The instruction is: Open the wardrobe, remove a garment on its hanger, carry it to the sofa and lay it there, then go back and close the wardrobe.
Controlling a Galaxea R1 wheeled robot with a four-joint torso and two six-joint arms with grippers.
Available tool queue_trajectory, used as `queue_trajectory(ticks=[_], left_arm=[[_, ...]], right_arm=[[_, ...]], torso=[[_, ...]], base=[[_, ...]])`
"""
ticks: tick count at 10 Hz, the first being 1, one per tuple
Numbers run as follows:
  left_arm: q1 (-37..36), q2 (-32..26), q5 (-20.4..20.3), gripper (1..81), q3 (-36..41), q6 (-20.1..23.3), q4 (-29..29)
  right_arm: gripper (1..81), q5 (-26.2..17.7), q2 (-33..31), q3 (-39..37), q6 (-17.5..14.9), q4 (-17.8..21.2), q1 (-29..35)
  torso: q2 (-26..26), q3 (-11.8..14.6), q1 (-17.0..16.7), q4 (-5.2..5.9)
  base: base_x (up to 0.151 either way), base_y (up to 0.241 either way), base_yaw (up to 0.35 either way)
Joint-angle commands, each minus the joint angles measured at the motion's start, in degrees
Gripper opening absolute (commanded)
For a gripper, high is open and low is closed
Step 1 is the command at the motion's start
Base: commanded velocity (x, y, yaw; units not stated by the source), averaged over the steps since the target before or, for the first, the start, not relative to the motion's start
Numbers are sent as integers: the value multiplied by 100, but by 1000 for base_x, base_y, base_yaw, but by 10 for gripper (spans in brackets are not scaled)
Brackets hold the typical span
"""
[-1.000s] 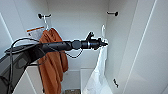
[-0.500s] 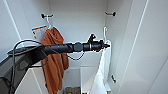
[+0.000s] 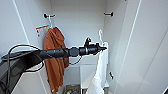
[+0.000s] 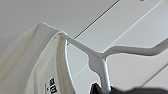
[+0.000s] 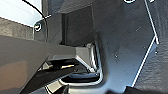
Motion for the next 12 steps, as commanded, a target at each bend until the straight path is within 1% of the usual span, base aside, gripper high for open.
queue_trajectory(ticks=[1,5,12], left_arm=[[-927,-153,-322,10,237,79,259],[-830,-408,-410,10,581,88,347],[-611,-654,-410,10,836,88,470]], right_arm=[[811,-330,69,68,-44,-18,164],[811,-330,69,68,-44,-26,147],[811,-330,70,68,-44,-27,164]], torso=[[0,0,0,0],[0,0,2,0],[-2,2,-11,0]], base=[[-111,0,0],[-116,0,0],[-122,0,0]])
